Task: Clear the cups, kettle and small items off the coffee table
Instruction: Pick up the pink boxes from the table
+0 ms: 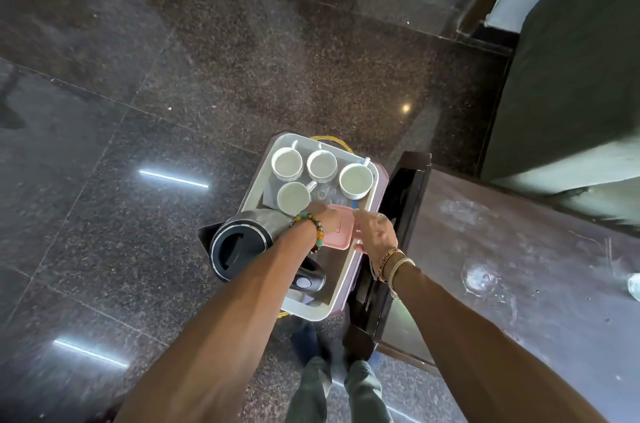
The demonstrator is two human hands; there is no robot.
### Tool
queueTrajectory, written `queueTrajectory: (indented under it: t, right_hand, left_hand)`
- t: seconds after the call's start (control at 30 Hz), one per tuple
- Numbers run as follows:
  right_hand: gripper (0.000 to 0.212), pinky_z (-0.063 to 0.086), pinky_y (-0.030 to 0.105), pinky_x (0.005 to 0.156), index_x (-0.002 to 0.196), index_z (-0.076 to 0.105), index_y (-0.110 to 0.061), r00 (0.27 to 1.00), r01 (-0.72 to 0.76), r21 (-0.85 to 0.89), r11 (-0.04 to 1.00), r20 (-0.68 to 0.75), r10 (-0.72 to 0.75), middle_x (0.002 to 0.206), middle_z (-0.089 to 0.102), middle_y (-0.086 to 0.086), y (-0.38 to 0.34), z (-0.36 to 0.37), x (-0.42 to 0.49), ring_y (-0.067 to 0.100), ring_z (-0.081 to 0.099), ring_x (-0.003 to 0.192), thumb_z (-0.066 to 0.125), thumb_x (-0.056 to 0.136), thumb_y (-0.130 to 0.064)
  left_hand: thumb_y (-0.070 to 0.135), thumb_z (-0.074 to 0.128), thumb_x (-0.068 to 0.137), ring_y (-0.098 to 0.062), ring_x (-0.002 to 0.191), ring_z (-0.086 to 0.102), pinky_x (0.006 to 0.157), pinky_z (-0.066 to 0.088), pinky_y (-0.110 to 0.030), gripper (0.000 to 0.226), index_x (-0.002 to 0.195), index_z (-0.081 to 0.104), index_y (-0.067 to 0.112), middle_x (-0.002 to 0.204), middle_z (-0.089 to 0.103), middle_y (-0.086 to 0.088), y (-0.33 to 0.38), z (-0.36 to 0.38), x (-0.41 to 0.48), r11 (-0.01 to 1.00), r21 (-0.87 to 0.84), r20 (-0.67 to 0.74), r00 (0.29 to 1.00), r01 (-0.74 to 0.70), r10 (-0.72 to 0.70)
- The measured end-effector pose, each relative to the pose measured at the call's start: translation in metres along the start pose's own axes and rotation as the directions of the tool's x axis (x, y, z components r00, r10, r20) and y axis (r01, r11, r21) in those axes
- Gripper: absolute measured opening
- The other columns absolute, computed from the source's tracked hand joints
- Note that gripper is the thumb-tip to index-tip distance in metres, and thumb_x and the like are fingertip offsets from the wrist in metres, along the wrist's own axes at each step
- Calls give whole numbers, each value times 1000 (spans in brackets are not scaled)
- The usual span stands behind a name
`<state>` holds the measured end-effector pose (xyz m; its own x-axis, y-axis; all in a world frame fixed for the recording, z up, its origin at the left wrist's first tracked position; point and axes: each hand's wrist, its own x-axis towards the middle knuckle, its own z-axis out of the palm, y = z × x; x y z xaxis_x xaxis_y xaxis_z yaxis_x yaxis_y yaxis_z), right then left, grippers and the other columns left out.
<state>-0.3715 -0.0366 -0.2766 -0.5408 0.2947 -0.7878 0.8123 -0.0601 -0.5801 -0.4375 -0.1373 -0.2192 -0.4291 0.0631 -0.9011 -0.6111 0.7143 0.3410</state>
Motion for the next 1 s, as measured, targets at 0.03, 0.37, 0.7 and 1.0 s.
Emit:
queueTrajectory:
  t: [0.03, 0.37, 0.7, 1.0]
  right_hand:
    - [38, 54, 43, 69, 76, 69, -14, 1000, 21, -9, 1000, -7, -21, 75, 66, 7, -3, -3, -5, 29, 61, 71, 54, 76, -48]
    - [57, 56, 60, 86, 97, 61, 10, 990, 105, -16, 994, -96, -106, 77, 55, 7, -40, -47, -75, 24, 56, 72, 56, 81, -45]
    - [63, 54, 55, 84, 92, 60, 10, 930, 229, -88, 969, -274, -245, 76, 62, 21, 2, -86, -181, 35, 63, 74, 53, 90, -53]
    - [47, 36, 27, 77, 98, 59, -15, 757, 274, -113, 955, -587, -287, 94, 58, -3, 36, -205, -285, 21, 51, 87, 61, 89, -61]
  left_hand:
    - [7, 40, 100, -7, 57, 40, 31, 34, -6, 34, 67, 40, 11, 67, 41, 0, -2, -2, -1, 1000, 30, -40, 999, -1, 2]
    - [10, 50, 90, -21, 82, 50, 76, 50, -37, 5, 87, 52, 14, 87, 52, -9, 12, -28, -53, 977, -4, -222, 952, -215, 209]
    - [14, 59, 75, -19, 68, 53, 62, 40, -30, 6, 78, 61, 19, 69, 52, -6, 11, 36, -128, 845, 119, 0, 851, -521, 525]
    - [18, 62, 69, -32, 83, 67, 78, 54, -42, 14, 78, 70, 10, 87, 71, -19, 67, 120, -220, 706, 126, 38, 714, -697, 699]
